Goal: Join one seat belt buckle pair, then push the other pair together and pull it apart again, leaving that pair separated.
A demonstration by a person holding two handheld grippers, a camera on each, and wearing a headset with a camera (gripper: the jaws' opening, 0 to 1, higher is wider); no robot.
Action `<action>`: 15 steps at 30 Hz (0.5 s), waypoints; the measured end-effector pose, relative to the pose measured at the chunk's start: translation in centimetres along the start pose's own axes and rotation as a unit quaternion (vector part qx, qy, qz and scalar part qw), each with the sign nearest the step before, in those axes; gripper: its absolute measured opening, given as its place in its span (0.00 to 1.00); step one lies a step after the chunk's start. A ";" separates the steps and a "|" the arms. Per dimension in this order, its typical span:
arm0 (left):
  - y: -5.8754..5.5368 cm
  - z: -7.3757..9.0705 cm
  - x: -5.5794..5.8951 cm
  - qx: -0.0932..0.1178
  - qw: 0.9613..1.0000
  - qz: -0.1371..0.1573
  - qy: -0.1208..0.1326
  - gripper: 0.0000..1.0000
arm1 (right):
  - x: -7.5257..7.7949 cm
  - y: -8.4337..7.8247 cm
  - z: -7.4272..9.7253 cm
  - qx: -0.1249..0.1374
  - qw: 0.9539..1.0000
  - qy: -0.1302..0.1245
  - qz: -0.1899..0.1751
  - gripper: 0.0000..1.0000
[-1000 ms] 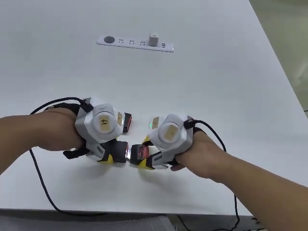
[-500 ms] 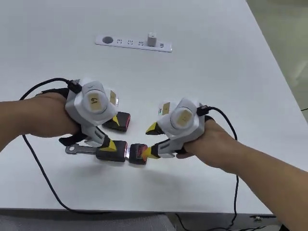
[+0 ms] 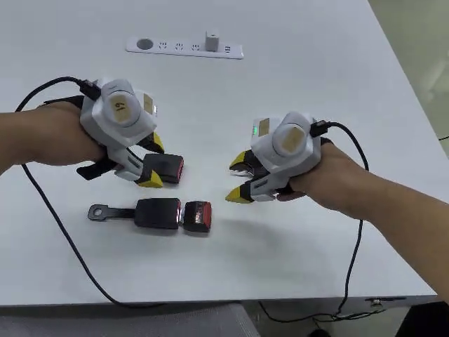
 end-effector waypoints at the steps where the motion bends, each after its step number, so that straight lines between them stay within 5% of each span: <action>1: 0.1 0.0 -0.4 0.002 1.000 -0.005 0.005 0.40 | 0.5 -0.5 0.1 -0.004 1.000 -0.002 0.002 0.32; 11: -1.3 -1.2 -2.1 -0.016 0.999 -0.033 -0.013 0.40 | 4.1 -3.7 1.3 -0.036 0.999 -0.022 -0.004 0.33; 15: -1.3 -1.5 -1.7 -0.023 0.999 -0.042 -0.023 0.40 | 4.9 -4.9 1.2 -0.048 0.999 -0.023 -0.003 0.34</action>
Point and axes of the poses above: the centre of the closed fingertips' face, and the gripper's own axes: z roughly backward along the fingers, x roughly to its right, y roughly out of its top, the point moved 4 cm from there along z, roughly backward along the fingers
